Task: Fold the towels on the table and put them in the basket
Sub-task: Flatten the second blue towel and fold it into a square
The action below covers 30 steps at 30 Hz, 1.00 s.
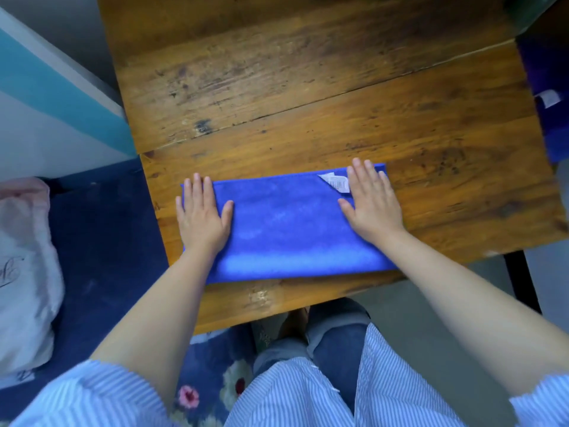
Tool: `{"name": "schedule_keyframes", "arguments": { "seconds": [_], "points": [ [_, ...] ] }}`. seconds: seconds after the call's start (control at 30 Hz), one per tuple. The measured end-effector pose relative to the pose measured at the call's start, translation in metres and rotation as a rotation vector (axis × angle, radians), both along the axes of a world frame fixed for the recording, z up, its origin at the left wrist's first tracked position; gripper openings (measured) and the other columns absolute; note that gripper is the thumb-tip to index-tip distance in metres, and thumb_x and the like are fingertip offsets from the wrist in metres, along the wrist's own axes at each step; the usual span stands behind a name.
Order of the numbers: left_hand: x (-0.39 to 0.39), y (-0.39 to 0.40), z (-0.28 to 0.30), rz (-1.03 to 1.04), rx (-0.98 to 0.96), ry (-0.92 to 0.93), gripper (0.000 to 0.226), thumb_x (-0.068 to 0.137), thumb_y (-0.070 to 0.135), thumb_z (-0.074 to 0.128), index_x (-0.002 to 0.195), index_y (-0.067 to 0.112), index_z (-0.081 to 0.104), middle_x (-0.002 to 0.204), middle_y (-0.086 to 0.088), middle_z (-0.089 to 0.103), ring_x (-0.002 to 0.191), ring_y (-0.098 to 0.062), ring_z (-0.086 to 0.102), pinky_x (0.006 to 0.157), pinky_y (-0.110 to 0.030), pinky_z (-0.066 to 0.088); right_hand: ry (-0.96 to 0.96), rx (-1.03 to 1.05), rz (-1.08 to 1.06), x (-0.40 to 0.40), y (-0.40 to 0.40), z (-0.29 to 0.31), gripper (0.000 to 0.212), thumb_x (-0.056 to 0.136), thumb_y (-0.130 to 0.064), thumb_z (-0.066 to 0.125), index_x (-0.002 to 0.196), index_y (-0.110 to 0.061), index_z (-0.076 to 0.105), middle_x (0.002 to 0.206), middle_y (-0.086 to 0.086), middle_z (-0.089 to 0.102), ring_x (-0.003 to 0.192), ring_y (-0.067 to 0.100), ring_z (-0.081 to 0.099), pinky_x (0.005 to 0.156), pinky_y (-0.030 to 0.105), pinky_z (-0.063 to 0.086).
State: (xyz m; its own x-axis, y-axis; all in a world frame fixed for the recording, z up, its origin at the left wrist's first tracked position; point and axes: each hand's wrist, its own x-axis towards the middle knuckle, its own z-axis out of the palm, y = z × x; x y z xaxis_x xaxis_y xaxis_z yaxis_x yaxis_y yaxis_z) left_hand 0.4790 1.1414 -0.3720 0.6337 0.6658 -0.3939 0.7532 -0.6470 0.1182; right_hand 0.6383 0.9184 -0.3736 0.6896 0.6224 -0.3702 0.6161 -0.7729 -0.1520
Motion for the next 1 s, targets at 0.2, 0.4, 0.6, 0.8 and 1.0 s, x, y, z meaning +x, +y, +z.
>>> {"name": "schedule_keyframes", "arguments": {
  "seconds": [0.2, 0.4, 0.6, 0.8, 1.0],
  "points": [
    [-0.066, -0.007, 0.036, 0.087, 0.127, 0.090, 0.063, 0.097, 0.032, 0.037, 0.147, 0.002, 0.013, 0.157, -0.016, 0.004, 0.146, -0.030, -0.001, 0.116, -0.049, 0.003, 0.060, -0.036, -0.319, -0.049, -0.034, 0.029, 0.065, 0.096, -0.031, 0.037, 0.146, -0.003, 0.008, 0.156, 0.014, -0.001, 0.145, 0.027, -0.001, 0.118, 0.039, -0.002],
    [-0.061, -0.087, 0.036, -0.264, -0.023, 0.061, 0.056, 0.078, 0.030, 0.040, 0.116, -0.007, 0.060, 0.124, -0.026, 0.058, 0.112, -0.045, 0.057, 0.083, -0.059, 0.048, 0.043, 0.037, 0.024, -0.141, 0.001, 0.036, 0.056, 0.075, -0.032, 0.034, 0.122, -0.009, 0.053, 0.125, 0.013, 0.061, 0.115, 0.030, 0.059, 0.100, 0.045, 0.041],
    [-0.080, -0.102, 0.015, -0.134, -0.113, 0.086, 0.082, 0.077, 0.054, 0.015, 0.142, 0.007, 0.035, 0.151, -0.014, 0.029, 0.141, -0.031, 0.027, 0.113, -0.047, 0.023, 0.079, -0.139, 0.253, -0.159, -0.017, 0.016, 0.056, 0.074, -0.041, 0.032, 0.111, -0.020, 0.068, 0.121, -0.001, 0.065, 0.110, 0.021, 0.063, 0.097, 0.038, 0.027],
    [-0.114, -0.073, 0.011, 0.026, -0.051, 0.050, 0.063, 0.096, 0.040, 0.038, 0.149, 0.016, 0.014, 0.158, -0.007, 0.001, 0.147, -0.024, -0.002, 0.117, -0.041, 0.002, 0.060, -0.124, -0.020, -0.127, -0.091, 0.016, 0.065, 0.080, -0.043, 0.029, 0.127, -0.006, 0.054, 0.136, 0.013, 0.052, 0.122, 0.037, 0.051, 0.107, 0.044, 0.022],
    [-0.119, -0.057, 0.022, 0.035, 0.003, 0.030, 0.057, 0.097, 0.033, 0.039, 0.146, 0.008, 0.024, 0.156, -0.016, 0.009, 0.146, -0.030, 0.002, 0.116, -0.048, 0.005, 0.125, 0.059, -0.328, -0.113, -0.108, 0.032, 0.079, 0.080, -0.049, 0.013, 0.139, -0.002, 0.035, 0.150, 0.019, 0.029, 0.140, 0.036, 0.024, 0.112, 0.050, 0.021]
  ]
}}
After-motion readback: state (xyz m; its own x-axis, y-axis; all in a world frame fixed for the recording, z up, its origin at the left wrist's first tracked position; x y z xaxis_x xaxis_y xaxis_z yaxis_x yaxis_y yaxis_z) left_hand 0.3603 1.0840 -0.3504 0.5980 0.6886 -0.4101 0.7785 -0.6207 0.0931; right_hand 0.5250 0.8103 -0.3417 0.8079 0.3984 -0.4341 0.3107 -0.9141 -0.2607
